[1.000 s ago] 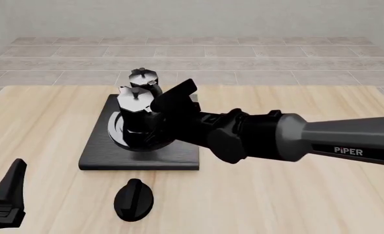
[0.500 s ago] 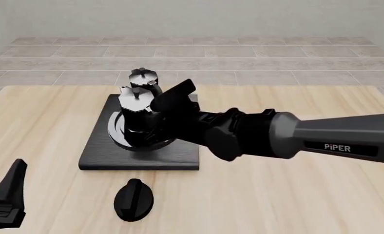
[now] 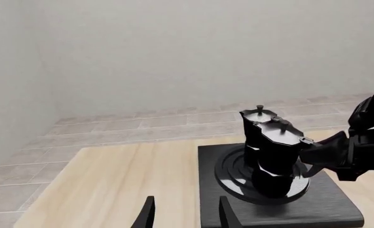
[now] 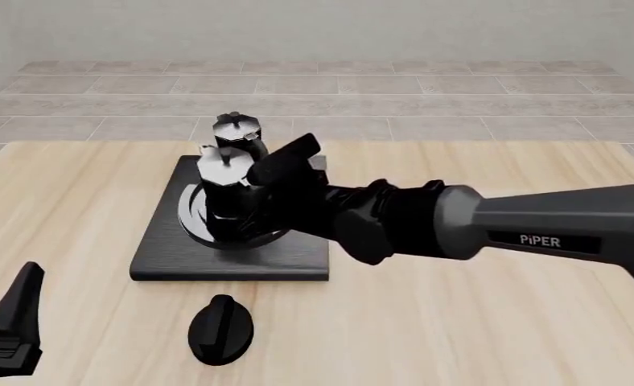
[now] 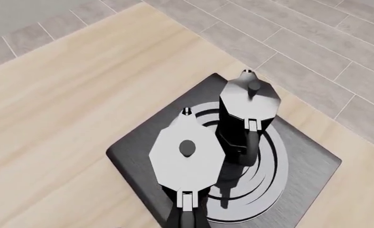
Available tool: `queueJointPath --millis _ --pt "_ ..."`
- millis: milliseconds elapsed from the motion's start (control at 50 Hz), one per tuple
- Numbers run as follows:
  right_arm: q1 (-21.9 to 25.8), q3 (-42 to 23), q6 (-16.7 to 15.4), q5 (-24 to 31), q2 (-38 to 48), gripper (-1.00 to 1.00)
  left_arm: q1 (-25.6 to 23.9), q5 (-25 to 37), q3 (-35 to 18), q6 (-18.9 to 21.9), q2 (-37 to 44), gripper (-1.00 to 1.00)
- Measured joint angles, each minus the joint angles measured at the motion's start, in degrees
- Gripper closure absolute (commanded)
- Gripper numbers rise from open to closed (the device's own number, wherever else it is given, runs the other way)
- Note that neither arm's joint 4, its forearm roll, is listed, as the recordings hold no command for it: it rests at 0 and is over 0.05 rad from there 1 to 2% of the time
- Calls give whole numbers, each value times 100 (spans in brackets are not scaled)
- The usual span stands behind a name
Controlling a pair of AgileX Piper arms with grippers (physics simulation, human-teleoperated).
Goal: Put both moka pots on the stove.
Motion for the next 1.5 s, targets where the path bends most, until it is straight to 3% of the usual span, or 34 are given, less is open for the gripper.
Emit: queueJointPath --millis 1500 --pt "-149 -316 134 -150 387 100 31 -1 1 -34 0 -100"
